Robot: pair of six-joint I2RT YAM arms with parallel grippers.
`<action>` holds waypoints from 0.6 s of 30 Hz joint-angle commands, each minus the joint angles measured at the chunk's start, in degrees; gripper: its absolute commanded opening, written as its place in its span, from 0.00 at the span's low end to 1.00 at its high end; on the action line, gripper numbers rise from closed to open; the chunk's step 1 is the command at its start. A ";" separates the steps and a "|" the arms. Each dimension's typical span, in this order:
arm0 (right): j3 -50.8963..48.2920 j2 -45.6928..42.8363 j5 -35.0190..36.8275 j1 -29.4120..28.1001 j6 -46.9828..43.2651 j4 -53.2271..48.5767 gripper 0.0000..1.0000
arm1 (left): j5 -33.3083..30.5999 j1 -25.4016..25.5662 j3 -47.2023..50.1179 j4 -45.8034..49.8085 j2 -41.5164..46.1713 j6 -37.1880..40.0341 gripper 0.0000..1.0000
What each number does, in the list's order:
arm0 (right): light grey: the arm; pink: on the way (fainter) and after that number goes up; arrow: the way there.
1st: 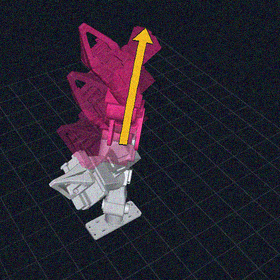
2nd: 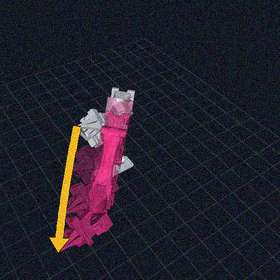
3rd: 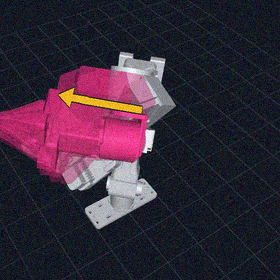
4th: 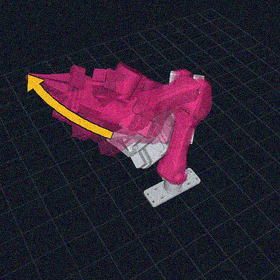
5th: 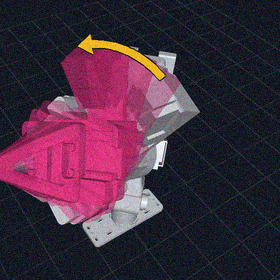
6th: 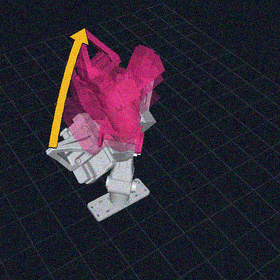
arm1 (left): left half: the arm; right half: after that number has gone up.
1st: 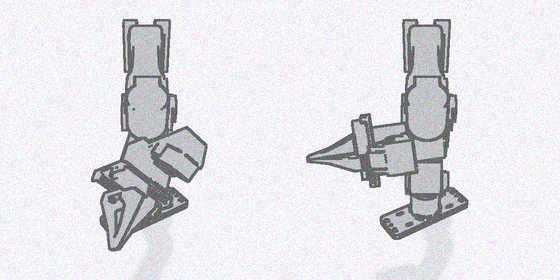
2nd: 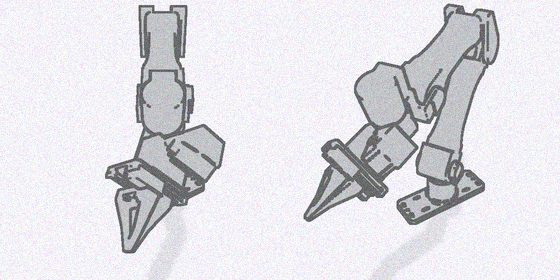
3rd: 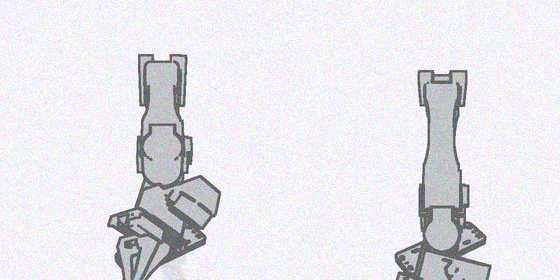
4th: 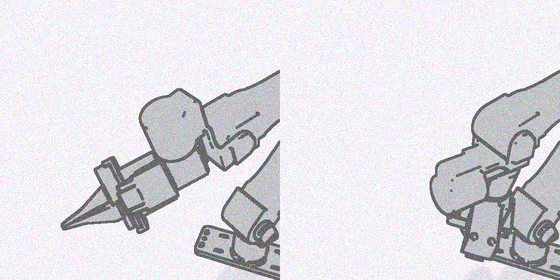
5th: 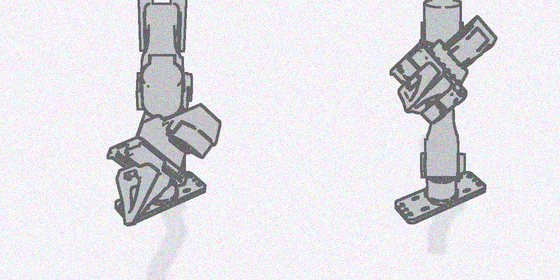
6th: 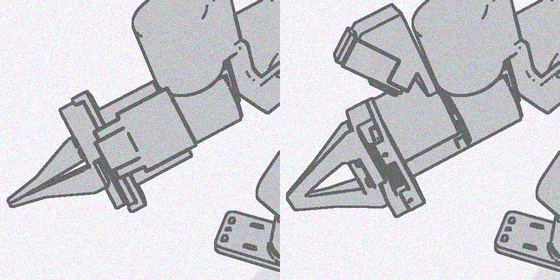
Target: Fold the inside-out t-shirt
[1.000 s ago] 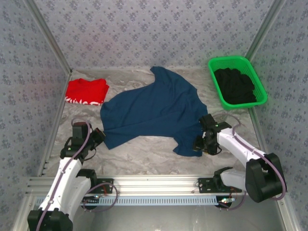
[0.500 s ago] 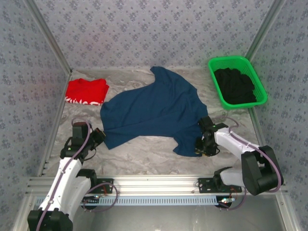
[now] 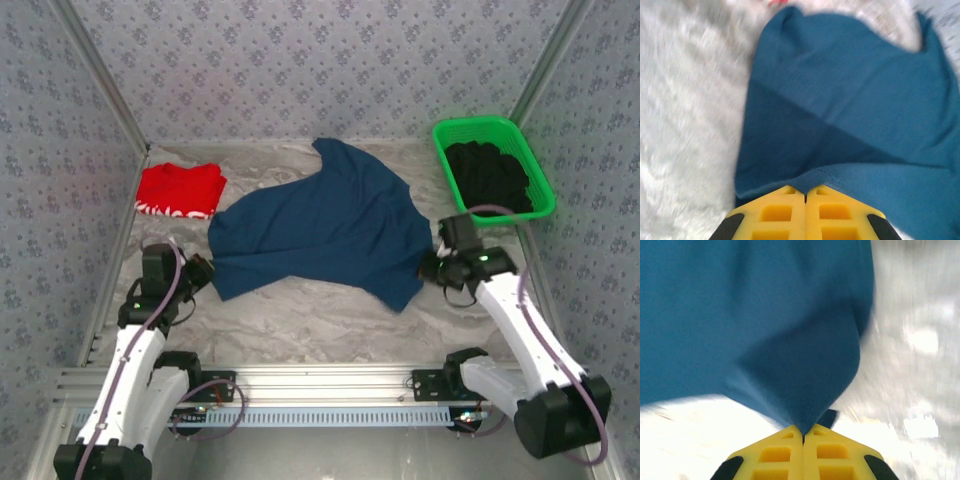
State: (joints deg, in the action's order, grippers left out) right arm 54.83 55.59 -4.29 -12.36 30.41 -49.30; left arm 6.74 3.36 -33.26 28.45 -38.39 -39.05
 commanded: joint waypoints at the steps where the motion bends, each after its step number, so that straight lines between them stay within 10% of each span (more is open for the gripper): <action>1: 12.18 -2.46 2.05 2.29 -3.96 0.73 0.00 | -4.03 -0.67 -8.86 -4.47 -0.61 1.91 0.00; 18: 55.70 -5.60 7.95 7.35 -14.95 -1.11 0.00 | -5.94 -1.00 -48.91 8.29 -3.13 12.66 0.00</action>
State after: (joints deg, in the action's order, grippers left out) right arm 104.75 51.48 -0.19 -5.48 19.03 -49.10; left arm 2.44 2.63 -76.75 33.98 -41.60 -29.34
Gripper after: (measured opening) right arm 0.061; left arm 0.042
